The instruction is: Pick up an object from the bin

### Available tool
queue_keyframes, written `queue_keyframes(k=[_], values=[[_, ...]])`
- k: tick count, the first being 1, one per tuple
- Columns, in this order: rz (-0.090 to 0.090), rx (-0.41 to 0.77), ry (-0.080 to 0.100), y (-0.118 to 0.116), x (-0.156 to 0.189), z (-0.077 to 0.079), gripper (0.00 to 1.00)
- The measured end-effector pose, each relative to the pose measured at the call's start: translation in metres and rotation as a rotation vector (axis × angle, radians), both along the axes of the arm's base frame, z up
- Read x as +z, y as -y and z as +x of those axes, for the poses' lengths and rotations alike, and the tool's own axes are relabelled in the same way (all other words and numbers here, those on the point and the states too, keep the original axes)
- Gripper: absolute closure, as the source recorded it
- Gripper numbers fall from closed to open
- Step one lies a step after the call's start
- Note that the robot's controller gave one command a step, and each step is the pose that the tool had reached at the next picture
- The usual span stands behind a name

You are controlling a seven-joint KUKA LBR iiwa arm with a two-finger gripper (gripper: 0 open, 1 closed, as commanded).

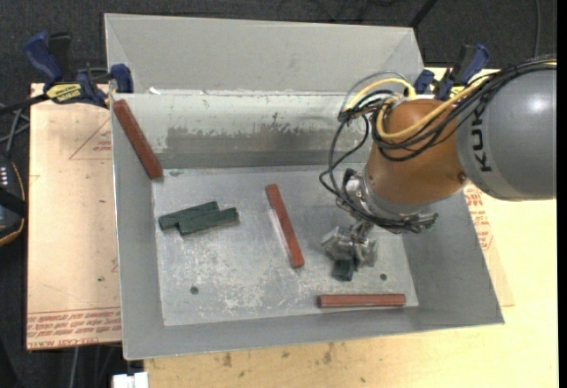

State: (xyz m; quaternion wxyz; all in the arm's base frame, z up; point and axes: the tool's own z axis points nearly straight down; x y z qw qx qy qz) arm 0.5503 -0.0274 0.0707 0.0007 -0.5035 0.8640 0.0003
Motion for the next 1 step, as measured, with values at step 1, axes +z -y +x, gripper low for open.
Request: queue_keyframes(k=[1], values=[[0.0, 0.0, 0.0, 0.0, 0.0, 0.0, 1.0]])
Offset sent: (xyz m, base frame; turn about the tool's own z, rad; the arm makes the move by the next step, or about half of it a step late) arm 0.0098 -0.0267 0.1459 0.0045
